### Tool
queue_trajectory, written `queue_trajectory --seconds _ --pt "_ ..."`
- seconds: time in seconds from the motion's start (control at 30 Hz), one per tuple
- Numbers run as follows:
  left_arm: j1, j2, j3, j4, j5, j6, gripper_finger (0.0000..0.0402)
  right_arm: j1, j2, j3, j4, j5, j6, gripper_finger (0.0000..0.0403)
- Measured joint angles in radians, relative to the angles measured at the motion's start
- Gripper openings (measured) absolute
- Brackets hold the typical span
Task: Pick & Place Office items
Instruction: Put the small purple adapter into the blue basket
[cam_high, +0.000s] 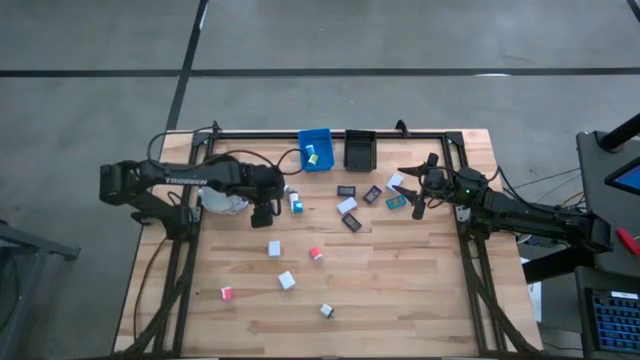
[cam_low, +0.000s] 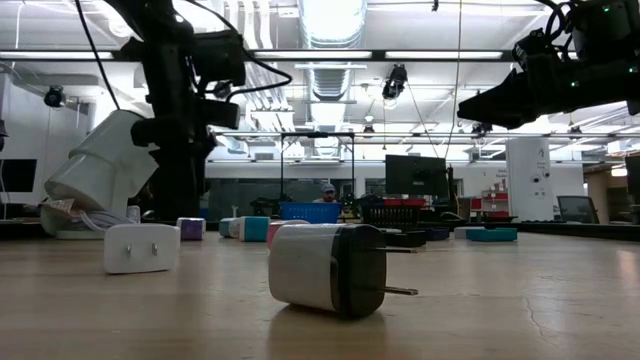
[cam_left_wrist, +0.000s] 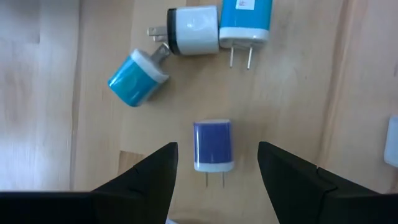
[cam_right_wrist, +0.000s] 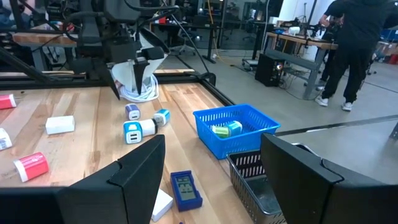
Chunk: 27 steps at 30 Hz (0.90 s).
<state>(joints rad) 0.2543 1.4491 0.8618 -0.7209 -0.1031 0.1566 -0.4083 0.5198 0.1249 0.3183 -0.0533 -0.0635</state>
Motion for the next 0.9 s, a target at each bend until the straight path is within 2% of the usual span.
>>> queue_trajectory --seconds 0.53,0.67,0.9 --pt "0.034 0.005 -0.018 0.037 0.048 -0.008 0.0227 0.0 0.0 0.0 0.0 0.0 0.0 0.0256" --pt "0.061 0.041 -0.018 0.037 0.092 -0.014 0.0227 0.0 0.0 0.0 0.0 0.0 0.0 0.0256" --pt "0.067 0.096 -0.011 0.041 0.1 0.004 0.0227 0.0 0.0 0.0 0.0 0.0 0.0 0.0256"
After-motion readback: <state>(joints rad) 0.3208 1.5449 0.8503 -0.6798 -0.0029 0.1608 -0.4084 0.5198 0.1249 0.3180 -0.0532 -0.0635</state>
